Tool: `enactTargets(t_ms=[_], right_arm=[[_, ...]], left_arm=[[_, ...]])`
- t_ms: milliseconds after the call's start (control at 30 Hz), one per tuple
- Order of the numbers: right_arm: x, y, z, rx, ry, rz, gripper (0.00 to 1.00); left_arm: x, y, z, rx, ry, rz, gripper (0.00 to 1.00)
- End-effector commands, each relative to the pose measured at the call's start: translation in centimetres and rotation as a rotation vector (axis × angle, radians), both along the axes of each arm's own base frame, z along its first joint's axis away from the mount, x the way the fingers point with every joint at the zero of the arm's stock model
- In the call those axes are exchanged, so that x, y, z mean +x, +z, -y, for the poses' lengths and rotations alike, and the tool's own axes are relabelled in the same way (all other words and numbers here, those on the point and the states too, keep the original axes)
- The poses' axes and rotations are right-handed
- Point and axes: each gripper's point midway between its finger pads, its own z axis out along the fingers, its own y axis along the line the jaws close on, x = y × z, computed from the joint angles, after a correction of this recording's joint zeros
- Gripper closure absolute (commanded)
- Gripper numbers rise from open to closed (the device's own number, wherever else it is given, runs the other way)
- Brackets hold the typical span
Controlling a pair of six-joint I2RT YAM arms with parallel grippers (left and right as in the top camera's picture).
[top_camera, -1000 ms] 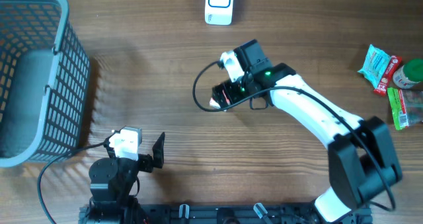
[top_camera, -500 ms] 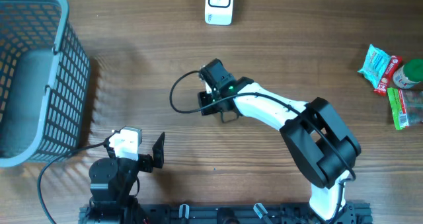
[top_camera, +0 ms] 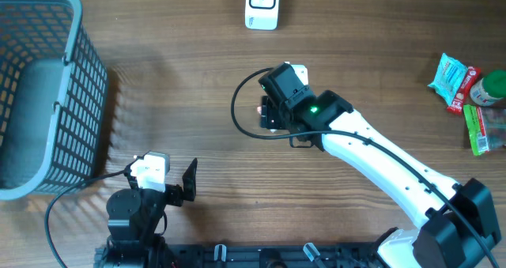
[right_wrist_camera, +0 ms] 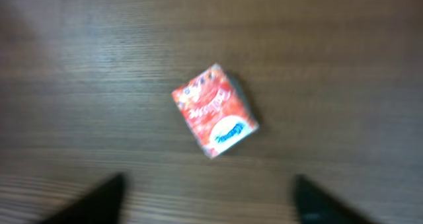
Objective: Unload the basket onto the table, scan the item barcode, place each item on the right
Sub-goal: 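Reach the right gripper left to the red-white tissue box and grasp it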
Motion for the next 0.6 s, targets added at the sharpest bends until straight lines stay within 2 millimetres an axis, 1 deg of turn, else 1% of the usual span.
enactTargets(t_ms=[0,33,67,100,167,200,233,267,300,367,433,533,567], right_arm=[[-0.9,-1.5,-1.0,0.147,-0.204,-0.14,0.0],[-1.4,-1.5,-1.6,0.205,-0.257,-0.182,0.01],[-1.5,-1.5,-1.9,0.223,-0.272,-0.196,0.0],[-1.2,-1.4,-1.7,0.216,-0.277,-0.179,0.0],[-0.8,-1.3,-2.0,0.283,-0.405,-0.192,0.0],[-0.7,-1.1,-2.5,0.324,-0.431,-0.205,0.01],[-1.1,-1.2,-3.0,0.385,-0.506,-0.267,0.01],[-1.1,-1.6,-3.0,0.406,-0.569,-0.305,0.0],[-0.9,-2.2,-2.9,0.402,-0.621,-0.327,0.01],[-0.5,-3.5,-2.6,0.338,-0.69,-0.384,0.01],[0.2,-4.5,-2.7,0.254,-0.719,-0.427,0.01],[2.2,-5.8,-3.5,0.169,-0.753,-0.475,0.0],[2.3,-6.5,-3.5,0.148,-0.778,-0.506,0.01]], left_arm=[[0.0,0.0,0.1,0.006,-0.008,0.008,0.0],[0.0,0.0,0.1,0.006,-0.008,0.008,0.0],[0.0,0.0,0.1,0.006,-0.008,0.008,0.0],[0.0,0.0,0.1,0.006,-0.008,0.008,0.0],[0.0,0.0,0.1,0.006,-0.008,0.008,0.0],[0.0,0.0,0.1,0.006,-0.008,0.008,0.0],[0.0,0.0,0.1,0.006,-0.008,0.008,0.0],[0.0,0.0,0.1,0.006,-0.008,0.008,0.0],[0.0,0.0,0.1,0.006,-0.008,0.008,0.0],[0.0,0.0,0.1,0.006,-0.008,0.008,0.0],[0.0,0.0,0.1,0.006,-0.008,0.008,0.0],[0.0,0.0,0.1,0.006,-0.008,0.008,0.0],[0.0,0.0,0.1,0.006,-0.008,0.008,0.0]])
